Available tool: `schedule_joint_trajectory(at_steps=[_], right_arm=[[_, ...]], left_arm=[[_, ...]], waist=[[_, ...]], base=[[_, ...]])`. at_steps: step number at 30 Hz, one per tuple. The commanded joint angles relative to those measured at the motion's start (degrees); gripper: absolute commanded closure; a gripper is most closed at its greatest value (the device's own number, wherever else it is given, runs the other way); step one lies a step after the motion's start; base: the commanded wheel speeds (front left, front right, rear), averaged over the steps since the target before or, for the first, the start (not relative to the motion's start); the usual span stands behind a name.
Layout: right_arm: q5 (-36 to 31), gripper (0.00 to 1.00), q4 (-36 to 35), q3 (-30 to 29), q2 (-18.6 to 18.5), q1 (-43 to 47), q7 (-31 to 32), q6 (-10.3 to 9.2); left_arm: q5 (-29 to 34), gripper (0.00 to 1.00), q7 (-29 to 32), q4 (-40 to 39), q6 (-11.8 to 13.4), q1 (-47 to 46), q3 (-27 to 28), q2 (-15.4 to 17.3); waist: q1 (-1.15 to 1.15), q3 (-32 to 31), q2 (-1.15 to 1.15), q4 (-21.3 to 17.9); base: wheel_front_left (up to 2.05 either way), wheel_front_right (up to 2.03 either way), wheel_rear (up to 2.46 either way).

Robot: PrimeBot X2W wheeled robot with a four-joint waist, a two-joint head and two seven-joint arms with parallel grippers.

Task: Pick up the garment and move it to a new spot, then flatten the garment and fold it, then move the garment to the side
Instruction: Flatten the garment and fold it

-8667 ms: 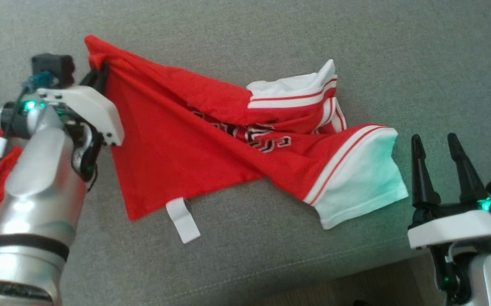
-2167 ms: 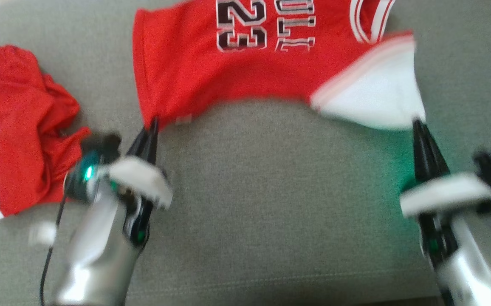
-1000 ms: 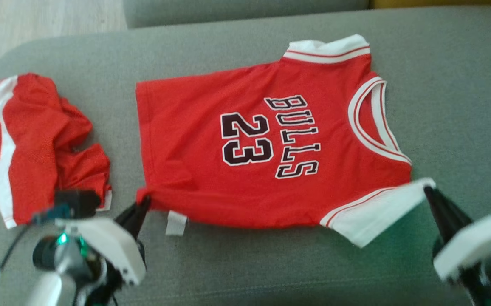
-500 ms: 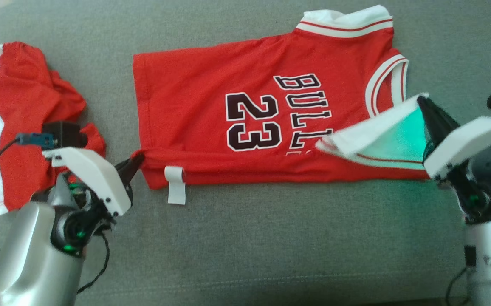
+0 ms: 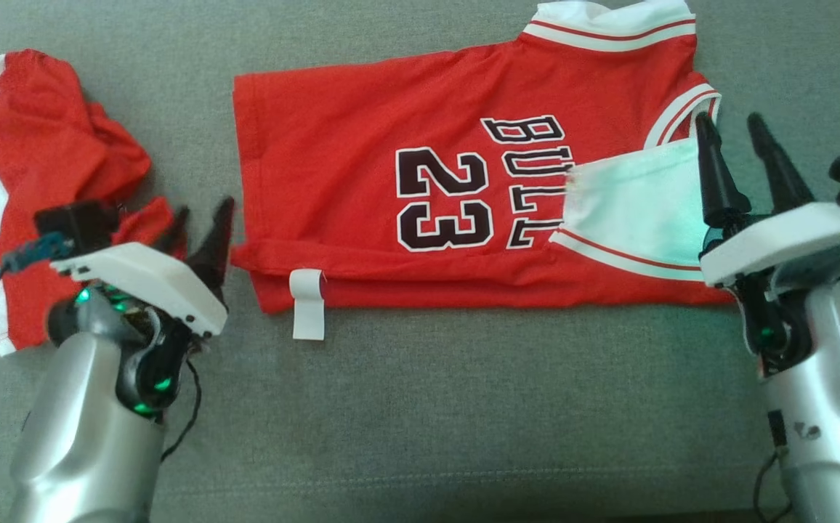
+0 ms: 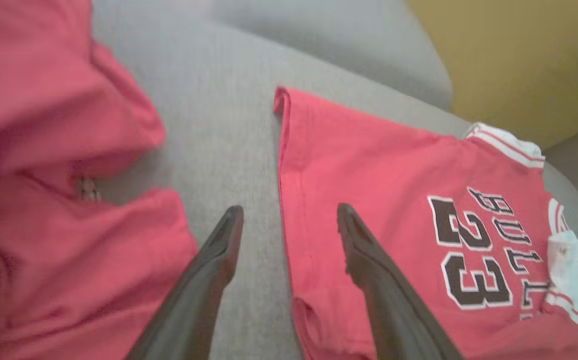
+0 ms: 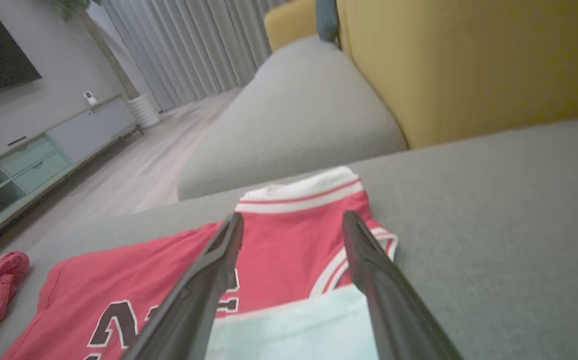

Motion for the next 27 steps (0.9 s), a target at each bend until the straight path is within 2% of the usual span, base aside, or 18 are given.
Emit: schedule_joint_trajectory(at_steps=[1,5,10,16,20,27], right_arm=[[-0.78,0.00,-2.40,1.02,-0.90,0.50,-1.50,0.23],[-6.03,0.00,-4.56,1.00,-1.05,4.21,-8.30,0.23],[-10.59,0.00,-8.80,0.30,-0.19,10.36,-9.62,0.23],[-13.43,0.00,-15.72,-0.83,1.31,18.74,-7.94,0.23],[-13.80,0.00,-18.59,-2.07,2.65,22.54,-5.73,0.23],[-14.16,0.00,-20.38,-2.79,3.21,24.06,-2.91,0.23]], left_arm=[[1.10,0.00,-1.83,-2.11,0.29,-1.73,1.99,1.60],[7.31,0.00,-13.14,-3.57,2.58,0.23,0.89,1.20],[12.82,0.00,-21.15,-7.19,5.86,4.66,-0.43,1.13],[16.05,0.00,-23.36,-12.77,8.77,12.17,-1.19,0.73],[16.48,0.00,-23.56,-14.12,8.95,15.96,-2.06,0.69],[15.97,0.00,-22.72,-13.80,9.04,17.72,-2.54,0.98]], waist=[[-0.01,-0.13,0.00,0.04],[-0.01,-1.17,0.00,0.06],[-0.01,-2.94,0.00,-0.51],[-0.01,-4.92,0.00,-1.34],[-0.01,-5.94,0.00,-1.55],[-0.01,-6.51,0.00,-1.64]], base=[[0.00,0.00,0.00],[0.00,0.00,0.00],[0.00,0.00,0.00],[0.00,0.00,0.00],[0.00,0.00,0.00],[0.00,0.00,0.00]])
